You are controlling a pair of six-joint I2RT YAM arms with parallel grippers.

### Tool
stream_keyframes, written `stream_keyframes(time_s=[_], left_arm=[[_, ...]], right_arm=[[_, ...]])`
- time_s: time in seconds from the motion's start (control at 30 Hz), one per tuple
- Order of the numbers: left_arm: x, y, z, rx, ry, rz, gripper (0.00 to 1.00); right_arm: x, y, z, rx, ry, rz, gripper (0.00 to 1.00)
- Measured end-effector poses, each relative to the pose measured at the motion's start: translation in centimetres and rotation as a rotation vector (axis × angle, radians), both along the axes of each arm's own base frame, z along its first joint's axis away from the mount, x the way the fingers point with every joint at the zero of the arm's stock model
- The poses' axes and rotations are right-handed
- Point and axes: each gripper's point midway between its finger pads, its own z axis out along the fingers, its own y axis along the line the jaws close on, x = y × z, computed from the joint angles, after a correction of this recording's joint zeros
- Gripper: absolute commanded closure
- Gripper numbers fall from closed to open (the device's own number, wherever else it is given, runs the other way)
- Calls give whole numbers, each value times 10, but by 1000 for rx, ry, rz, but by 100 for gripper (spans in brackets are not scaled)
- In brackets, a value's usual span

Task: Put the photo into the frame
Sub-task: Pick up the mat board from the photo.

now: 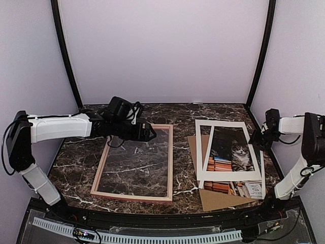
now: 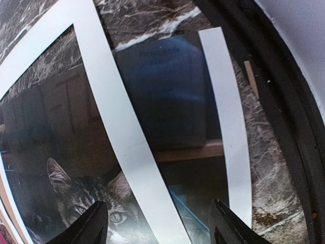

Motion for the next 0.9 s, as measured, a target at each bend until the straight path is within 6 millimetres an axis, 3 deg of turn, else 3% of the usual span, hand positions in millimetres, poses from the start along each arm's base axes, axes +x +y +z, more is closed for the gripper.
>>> stream_keyframes(time_s=[0.27,0.43,0.67,0.9], left_arm=[[-19,-82,-16,-7,24,-152,8],[-29,-128,-26,-17,30,-230,11],[-40,-181,-58,-20,70,-321,15],[-44,-212,-96,-9,119,-365,19]], right_arm=[[-2,11,-15,54,10,30,38],[-1,14,-19,66,-4,46,47],[-7,22,-19,95,-37,68,59],[-17,33,-15,142,-55,94,68]])
